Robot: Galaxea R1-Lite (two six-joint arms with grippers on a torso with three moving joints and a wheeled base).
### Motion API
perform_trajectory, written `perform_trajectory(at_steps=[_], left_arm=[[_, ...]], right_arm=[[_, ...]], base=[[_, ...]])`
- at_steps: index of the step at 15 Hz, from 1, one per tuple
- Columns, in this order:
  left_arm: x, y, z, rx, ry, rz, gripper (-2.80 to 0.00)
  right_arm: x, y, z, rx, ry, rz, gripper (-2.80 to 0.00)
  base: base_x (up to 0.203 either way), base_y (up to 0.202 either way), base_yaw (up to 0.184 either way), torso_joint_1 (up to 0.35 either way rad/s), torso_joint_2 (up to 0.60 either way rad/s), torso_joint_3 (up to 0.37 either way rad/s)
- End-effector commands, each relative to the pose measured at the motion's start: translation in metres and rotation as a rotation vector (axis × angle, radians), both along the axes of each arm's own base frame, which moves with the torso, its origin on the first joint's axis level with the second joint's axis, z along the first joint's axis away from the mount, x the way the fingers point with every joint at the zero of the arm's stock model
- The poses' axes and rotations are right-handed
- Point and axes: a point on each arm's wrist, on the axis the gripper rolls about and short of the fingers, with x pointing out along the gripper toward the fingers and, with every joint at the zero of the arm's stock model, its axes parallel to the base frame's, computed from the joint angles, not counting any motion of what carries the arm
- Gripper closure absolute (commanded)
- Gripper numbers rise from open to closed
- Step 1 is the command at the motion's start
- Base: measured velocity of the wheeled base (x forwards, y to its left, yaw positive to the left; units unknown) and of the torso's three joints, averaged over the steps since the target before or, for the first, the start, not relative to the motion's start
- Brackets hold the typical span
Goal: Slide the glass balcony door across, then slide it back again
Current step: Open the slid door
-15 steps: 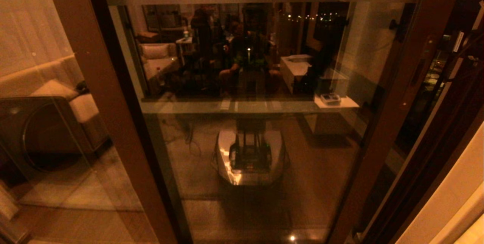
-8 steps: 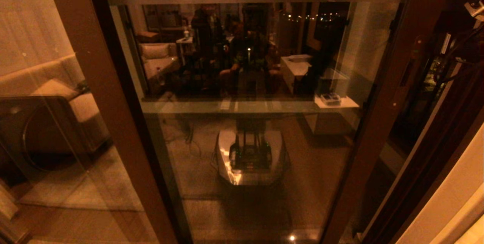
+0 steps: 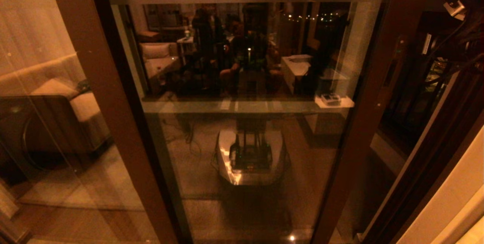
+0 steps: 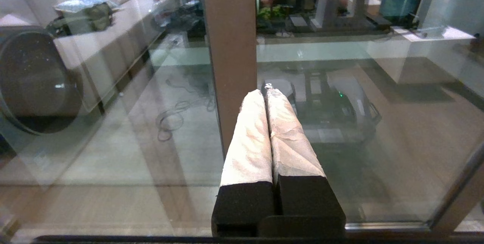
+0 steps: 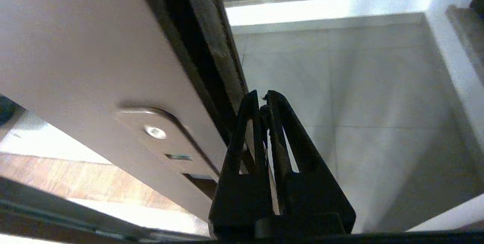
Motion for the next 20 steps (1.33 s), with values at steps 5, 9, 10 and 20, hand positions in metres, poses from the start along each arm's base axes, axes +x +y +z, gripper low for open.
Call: perform_trajectory(at_steps=[5,9,10,20], left_arm=[[0.003,0.000,-0.009,0.001,0.034,0.001,0.00],[0.003,0.000,-0.010,0.001,0.036,0.001,0.00],[0.003,0.000,-0.010,0.001,0.036,0.001,0.00],[0.003,0.000,-0.009,0.001,0.034,0.001,0.00]], right_arm=[[-0.001,0.025,-0.002,-0.014,0.017,-0.004,0.00],[-0.003,0.040,-0.004,-0.018,0.032,0.016,0.00],[-0.002,0.044,-0.005,-0.023,0.036,0.010,0.00],[0.000,0.059,-0.011,-0.025,0.056,0.038,0.00]], base=[[0.000,0.000,0.000,0.000,0.00,0.000],[0.000,0.000,0.000,0.000,0.00,0.000],[0.000,0.000,0.000,0.000,0.00,0.000],[0.000,0.000,0.000,0.000,0.00,0.000]])
